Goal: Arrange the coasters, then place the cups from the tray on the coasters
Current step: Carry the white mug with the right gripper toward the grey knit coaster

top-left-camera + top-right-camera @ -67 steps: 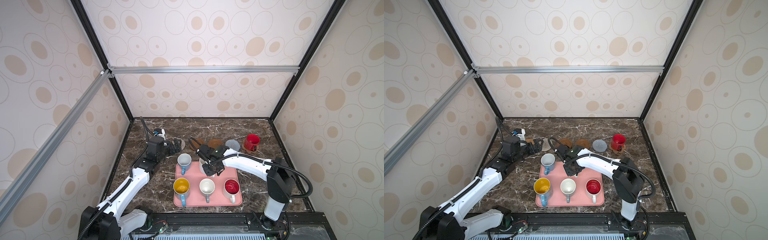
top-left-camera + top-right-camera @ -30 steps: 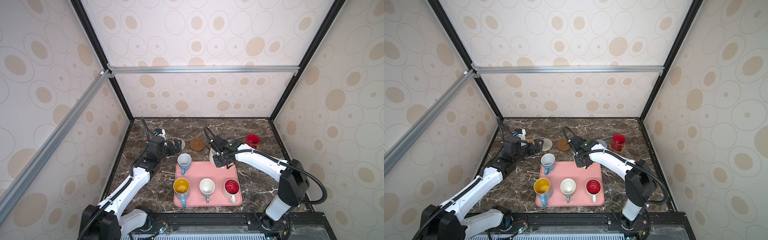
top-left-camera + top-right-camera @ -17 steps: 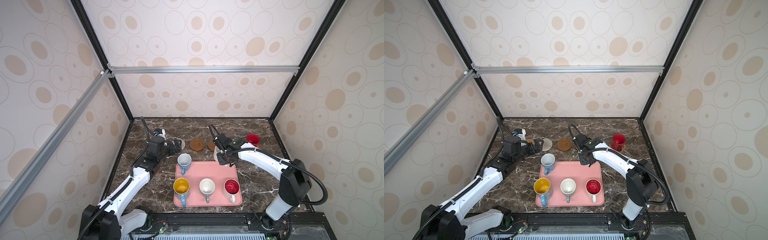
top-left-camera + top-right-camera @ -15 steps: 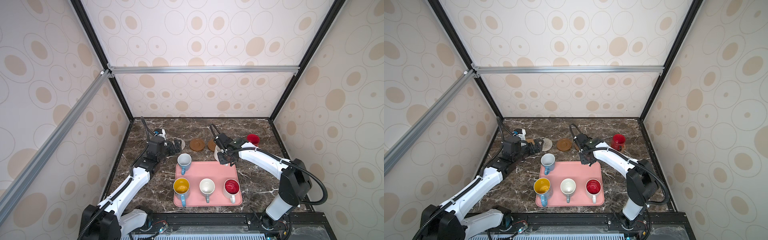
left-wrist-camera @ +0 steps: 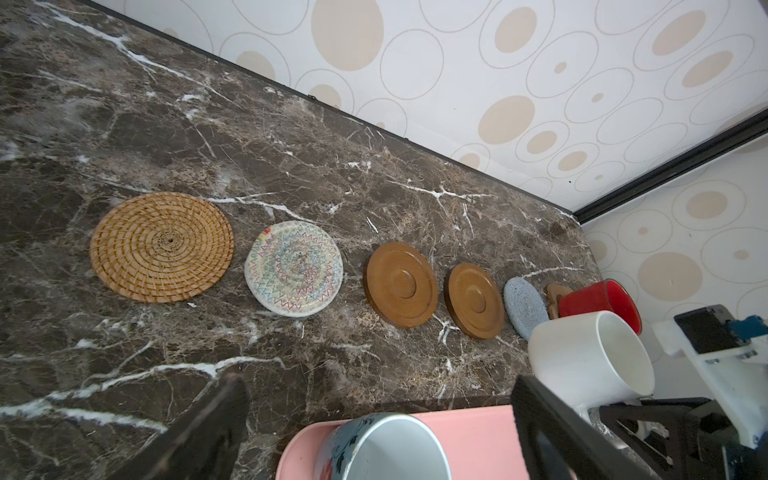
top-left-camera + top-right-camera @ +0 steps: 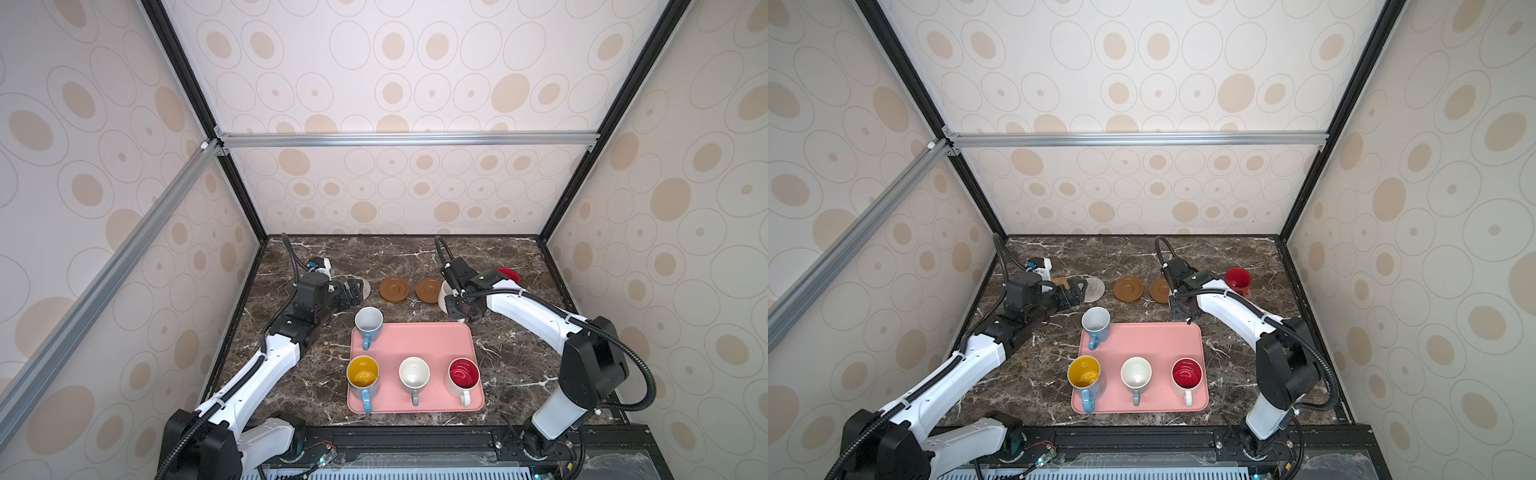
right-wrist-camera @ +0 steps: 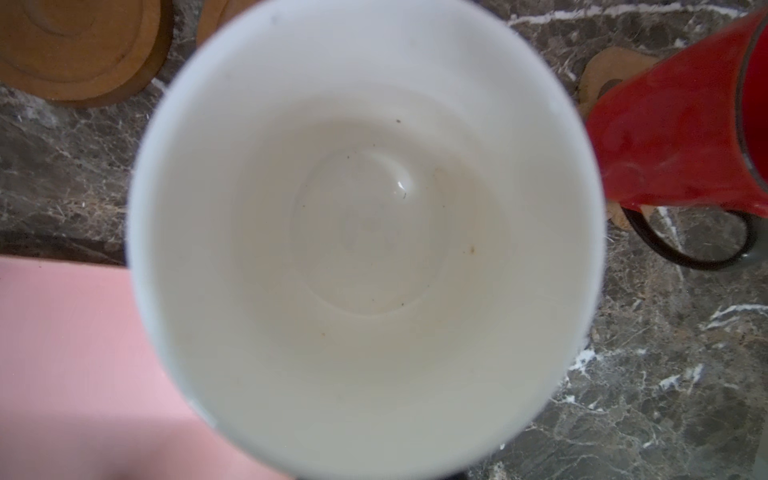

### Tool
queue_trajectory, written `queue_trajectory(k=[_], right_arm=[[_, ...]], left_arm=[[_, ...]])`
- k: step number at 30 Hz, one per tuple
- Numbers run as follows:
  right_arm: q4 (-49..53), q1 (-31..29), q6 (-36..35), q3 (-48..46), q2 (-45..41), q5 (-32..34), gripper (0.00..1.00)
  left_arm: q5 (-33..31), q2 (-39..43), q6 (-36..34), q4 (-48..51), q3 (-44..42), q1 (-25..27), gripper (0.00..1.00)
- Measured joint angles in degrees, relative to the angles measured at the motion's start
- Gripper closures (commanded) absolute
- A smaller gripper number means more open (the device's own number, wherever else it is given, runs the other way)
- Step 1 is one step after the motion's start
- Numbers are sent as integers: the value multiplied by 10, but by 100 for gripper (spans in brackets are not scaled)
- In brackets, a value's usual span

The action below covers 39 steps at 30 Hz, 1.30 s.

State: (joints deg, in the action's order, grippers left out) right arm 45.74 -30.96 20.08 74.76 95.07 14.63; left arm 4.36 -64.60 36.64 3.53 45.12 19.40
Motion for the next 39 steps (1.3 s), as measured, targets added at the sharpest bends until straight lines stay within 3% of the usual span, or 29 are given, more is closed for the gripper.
queue_trajectory(k=[39], right_arm=[[-98, 104, -83, 0, 44, -6, 87]], left_arm=[[-9, 11, 0, 4, 0, 0, 0]])
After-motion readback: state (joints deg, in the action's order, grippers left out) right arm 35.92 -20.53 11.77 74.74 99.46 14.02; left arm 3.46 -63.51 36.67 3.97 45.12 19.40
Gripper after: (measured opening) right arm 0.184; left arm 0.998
